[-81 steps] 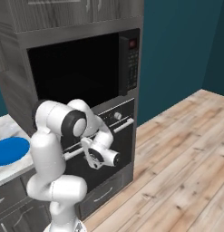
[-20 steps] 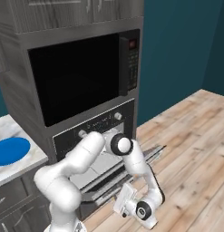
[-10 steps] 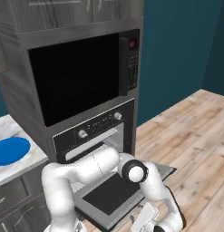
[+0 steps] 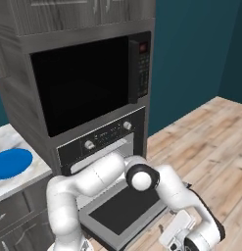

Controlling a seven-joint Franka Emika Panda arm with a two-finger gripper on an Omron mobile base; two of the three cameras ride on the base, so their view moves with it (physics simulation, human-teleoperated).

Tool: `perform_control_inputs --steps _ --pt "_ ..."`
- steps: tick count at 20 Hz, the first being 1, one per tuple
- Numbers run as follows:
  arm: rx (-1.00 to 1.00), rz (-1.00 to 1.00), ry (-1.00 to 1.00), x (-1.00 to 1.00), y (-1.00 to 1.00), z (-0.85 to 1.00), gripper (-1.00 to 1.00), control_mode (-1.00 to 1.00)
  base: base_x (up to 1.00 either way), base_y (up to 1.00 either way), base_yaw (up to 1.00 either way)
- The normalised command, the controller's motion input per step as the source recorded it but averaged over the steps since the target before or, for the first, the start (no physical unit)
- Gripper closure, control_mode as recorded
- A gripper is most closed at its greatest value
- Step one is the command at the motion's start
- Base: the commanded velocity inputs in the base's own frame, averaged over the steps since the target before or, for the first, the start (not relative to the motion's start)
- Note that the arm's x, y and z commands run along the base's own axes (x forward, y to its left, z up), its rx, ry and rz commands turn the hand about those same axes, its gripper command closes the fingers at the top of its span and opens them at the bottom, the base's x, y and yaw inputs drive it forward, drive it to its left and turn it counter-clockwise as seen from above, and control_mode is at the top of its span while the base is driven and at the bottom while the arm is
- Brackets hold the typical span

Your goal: Take the baked cake out of the oven and place it on the plate for cooling. Then close the oven door.

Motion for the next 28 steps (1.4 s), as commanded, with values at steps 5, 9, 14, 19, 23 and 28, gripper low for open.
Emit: perform_control_inputs --steps 5,9,14,19,23,28 --pt "0.00 0.01 0.14 0.07 0.30 0.82 -1.00 -1.00 0.00 0.00 0.00" --pt "0.00 0.06 0.13 0.29 0.74 0.32 -1.00 -1.00 0.00 0.00 0.00" --pt "0.00 0.06 0.09 0.44 0.84 0.03 -1.00 -1.00 0.00 0.00 0.00" --pt "0.00 0.07 0.01 0.59 0.64 0.00 -1.00 -1.00 0.00 0.00 0.00" --pt "0.00 0.08 0.00 0.55 0.60 0.00 -1.00 -1.00 0.00 0.00 0.00" --pt "0.00 0.06 0.00 0.48 0.59 0.00 -1.00 -1.00 0.00 0.00 0.00"
